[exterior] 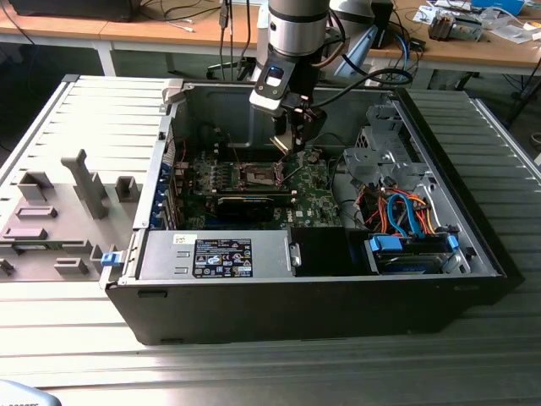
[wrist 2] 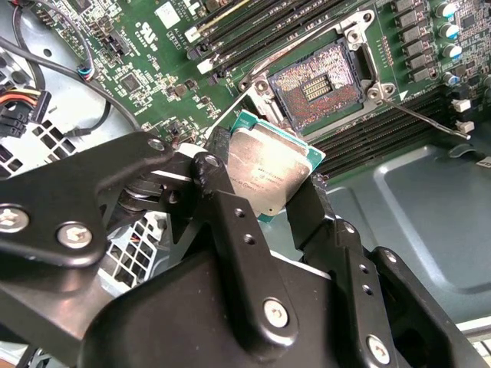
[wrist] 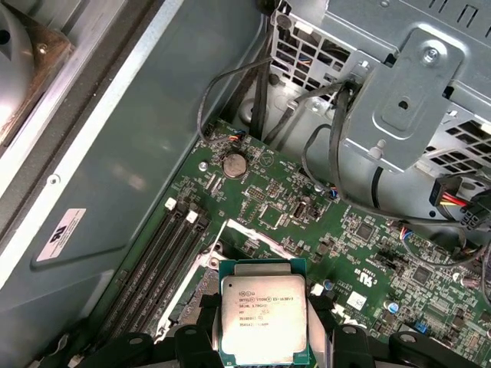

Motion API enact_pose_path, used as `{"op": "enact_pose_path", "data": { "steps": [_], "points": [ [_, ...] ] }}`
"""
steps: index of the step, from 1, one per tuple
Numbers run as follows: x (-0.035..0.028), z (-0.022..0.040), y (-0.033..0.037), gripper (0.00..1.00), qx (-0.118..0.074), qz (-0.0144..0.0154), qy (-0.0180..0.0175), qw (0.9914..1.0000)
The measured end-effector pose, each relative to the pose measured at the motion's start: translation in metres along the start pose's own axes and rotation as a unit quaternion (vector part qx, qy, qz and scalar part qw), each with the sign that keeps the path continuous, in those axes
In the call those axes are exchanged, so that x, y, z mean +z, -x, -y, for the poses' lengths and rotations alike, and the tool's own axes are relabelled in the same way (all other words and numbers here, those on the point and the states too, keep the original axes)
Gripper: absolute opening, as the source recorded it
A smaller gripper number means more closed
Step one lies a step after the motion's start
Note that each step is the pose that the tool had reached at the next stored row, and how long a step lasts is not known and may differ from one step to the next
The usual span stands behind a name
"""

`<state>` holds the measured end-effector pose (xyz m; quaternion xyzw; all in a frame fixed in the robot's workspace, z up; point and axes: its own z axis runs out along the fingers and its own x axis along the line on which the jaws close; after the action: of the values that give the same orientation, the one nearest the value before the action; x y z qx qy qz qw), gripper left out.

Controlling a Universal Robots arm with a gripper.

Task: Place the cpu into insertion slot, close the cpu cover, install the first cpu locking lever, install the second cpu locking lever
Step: 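Place the cpu into insertion slot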

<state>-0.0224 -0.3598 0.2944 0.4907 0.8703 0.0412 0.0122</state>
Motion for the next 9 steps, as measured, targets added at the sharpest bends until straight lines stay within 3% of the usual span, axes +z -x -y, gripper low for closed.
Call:
{"op": "enact_pose_path", "data": {
  "steps": [9],
  "points": [
    [0.0000, 0.0000, 0.0000, 0.54, 0.003, 0.0003, 0.0001, 1.00000]
  ]
}}
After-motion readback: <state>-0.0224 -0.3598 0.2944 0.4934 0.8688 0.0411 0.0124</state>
